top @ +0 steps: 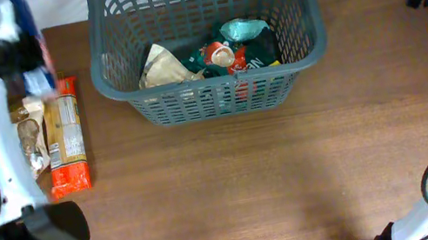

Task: Pack container
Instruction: 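Lift the blue box into the basket and open the left gripper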

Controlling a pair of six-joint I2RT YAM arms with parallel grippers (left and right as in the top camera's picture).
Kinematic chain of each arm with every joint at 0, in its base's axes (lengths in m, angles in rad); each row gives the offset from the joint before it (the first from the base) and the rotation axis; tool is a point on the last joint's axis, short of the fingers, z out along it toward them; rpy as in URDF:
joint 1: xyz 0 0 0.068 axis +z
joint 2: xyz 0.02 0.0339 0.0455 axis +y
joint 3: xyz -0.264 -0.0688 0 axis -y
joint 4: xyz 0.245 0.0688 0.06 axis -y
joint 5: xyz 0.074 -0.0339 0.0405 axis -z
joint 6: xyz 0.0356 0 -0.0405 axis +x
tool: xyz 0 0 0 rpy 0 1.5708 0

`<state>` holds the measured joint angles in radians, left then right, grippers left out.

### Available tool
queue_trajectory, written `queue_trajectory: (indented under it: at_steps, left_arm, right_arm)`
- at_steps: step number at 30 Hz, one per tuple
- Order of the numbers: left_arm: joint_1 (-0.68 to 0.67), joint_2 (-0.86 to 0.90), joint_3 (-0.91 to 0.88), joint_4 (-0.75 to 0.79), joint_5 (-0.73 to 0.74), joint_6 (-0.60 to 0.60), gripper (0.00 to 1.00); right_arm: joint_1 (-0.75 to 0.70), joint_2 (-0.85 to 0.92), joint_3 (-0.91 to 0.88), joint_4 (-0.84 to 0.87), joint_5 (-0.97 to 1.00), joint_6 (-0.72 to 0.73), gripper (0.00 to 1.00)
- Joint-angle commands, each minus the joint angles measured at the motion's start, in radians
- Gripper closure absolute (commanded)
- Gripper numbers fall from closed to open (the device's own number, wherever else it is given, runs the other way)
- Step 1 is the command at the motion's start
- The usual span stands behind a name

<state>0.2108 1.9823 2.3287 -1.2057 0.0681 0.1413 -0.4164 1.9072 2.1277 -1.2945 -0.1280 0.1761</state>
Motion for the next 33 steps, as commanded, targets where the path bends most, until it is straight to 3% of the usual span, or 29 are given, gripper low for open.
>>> queue_trajectory:
  at_steps: [1, 4, 8, 16, 23, 33]
  left_arm:
    - [-0.037, -0.019, 0.167, 0.010, 0.006, 0.207, 0.98]
    - [-0.117, -0.019, 0.274, 0.015, 0.152, 0.450, 0.98]
    - [-0.250, -0.019, 0.310, 0.015, 0.332, 0.643, 0.98]
    - [-0.458, 0.026, 0.233, -0.072, 0.388, 0.952, 0.98]
    - [-0.494, 0.119, 0.117, -0.090, 0.380, 1.040, 0.98]
    - [-0.491, 0.261, 0.093, -0.113, 0.214, 1.042, 0.98]
  right_arm:
    - [-0.003, 0.000, -0.003, 0.000, 0.006, 0.001, 0.01]
    - [-0.003, 0.000, -0.003, 0.000, 0.005, 0.001, 0.01]
    - [-0.003, 0.000, -0.003, 0.000, 0.006, 0.001, 0.01]
    - [-0.003, 0.000, -0.003, 0.000, 0.006, 0.001, 0.01]
    - [-0.003, 0.000, -0.003, 0.000, 0.005, 0.001, 0.01]
    - [-0.003, 0.000, -0.003, 0.000, 0.006, 0.001, 0.01]
